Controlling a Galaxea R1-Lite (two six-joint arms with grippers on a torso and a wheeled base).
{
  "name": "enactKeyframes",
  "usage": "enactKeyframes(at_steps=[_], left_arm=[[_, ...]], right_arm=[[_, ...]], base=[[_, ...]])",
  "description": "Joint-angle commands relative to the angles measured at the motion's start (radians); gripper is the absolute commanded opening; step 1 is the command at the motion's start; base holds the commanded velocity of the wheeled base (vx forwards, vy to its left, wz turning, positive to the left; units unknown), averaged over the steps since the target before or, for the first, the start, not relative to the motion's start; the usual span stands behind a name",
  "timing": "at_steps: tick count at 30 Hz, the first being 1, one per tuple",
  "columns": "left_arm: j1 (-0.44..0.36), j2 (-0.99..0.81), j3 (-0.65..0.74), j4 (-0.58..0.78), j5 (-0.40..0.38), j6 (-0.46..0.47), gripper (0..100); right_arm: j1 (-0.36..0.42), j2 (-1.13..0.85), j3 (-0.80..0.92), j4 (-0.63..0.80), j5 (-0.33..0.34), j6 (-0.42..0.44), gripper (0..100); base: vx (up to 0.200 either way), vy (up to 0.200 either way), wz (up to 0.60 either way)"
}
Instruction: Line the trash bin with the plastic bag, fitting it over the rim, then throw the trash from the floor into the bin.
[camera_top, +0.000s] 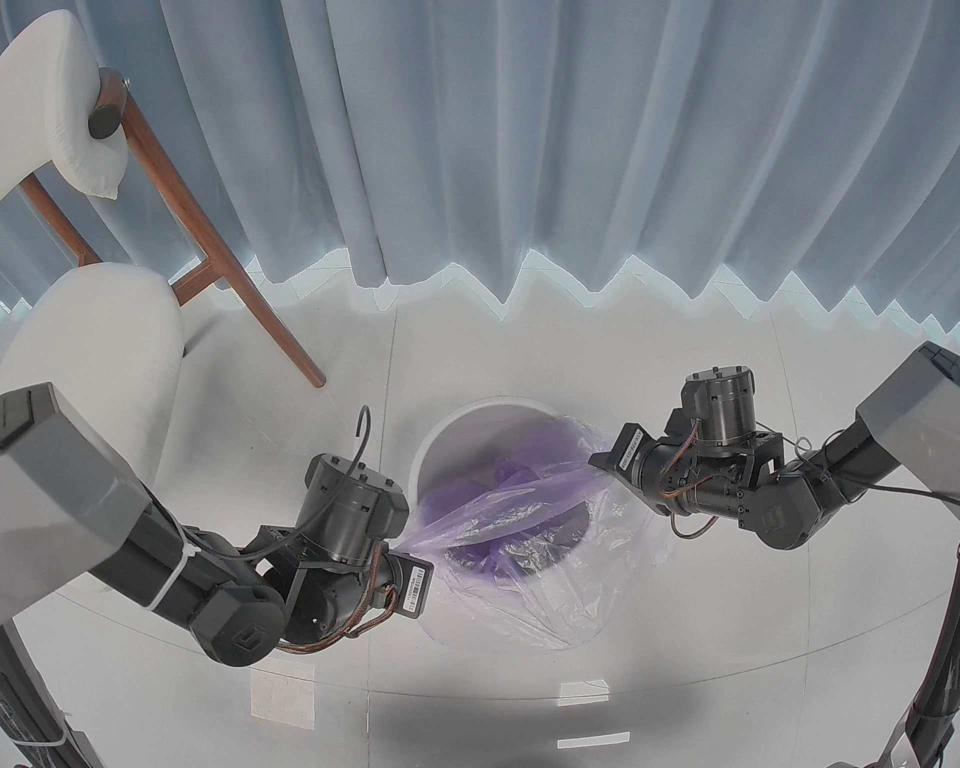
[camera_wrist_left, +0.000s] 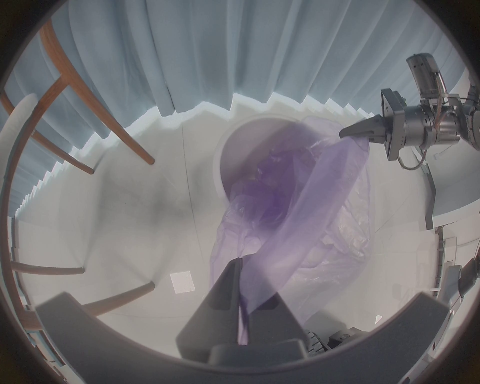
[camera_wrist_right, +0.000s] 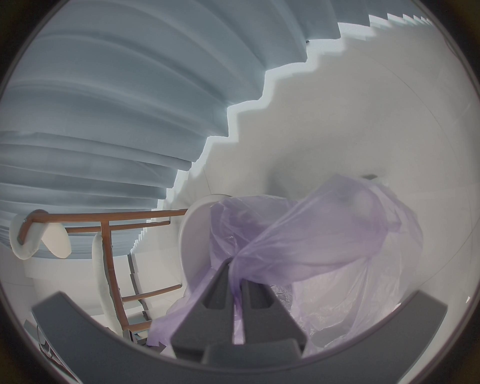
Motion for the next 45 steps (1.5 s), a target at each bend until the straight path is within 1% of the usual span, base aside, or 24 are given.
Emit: enactKeyframes(at_steps=[1,5,10,16,19,22,29,37,45], left_arm=[[0.005,-0.007,-0.004,-0.010,-0.001,0.005,0],[0.000,-0.003,0.002,-0.034,-0.002,0.006,0],[-0.001,-0.004,0.005,-0.032,-0.002,0.003,0],[0.006,0.002,0.005,-0.027,0.013,0.008,0],[0.006,0.011,0.003,-0.021,0.027,0.003,0],[0.002,0.011,-0.006,-0.024,0.027,0.002,0],[-0.012,0.031,-0.009,-0.024,0.022,-0.001,0],[0.002,0.068,-0.063,-0.024,0.025,-0.009,0],[0.025,0.112,-0.110,-0.024,0.025,-0.011,0]], right_arm=[[0.003,-0.017,0.002,-0.003,0.000,-0.009,0],[0.014,-0.017,0.001,-0.005,-0.002,-0.038,0],[0.022,-0.017,-0.001,-0.006,-0.002,-0.055,0],[0.022,-0.018,-0.010,-0.012,-0.002,-0.070,0],[0.015,-0.018,-0.008,-0.019,-0.002,-0.093,0],[0.005,-0.017,0.005,-0.058,-0.005,-0.107,0],[-0.046,-0.001,-0.002,-0.077,-0.017,-0.146,0],[-0.038,0.014,-0.013,-0.134,-0.015,-0.155,0],[-0.028,0.065,-0.079,-0.140,-0.014,-0.202,0]], base=[[0.000,0.000,0.00],[0.200,0.200,0.00],[0.200,0.200,0.00],[0.200,0.000,0.00],[0.000,0.000,0.00],[0.000,0.000,0.00],[0.000,0.000,0.00],[0.000,0.000,0.00],[0.000,0.000,0.00]])
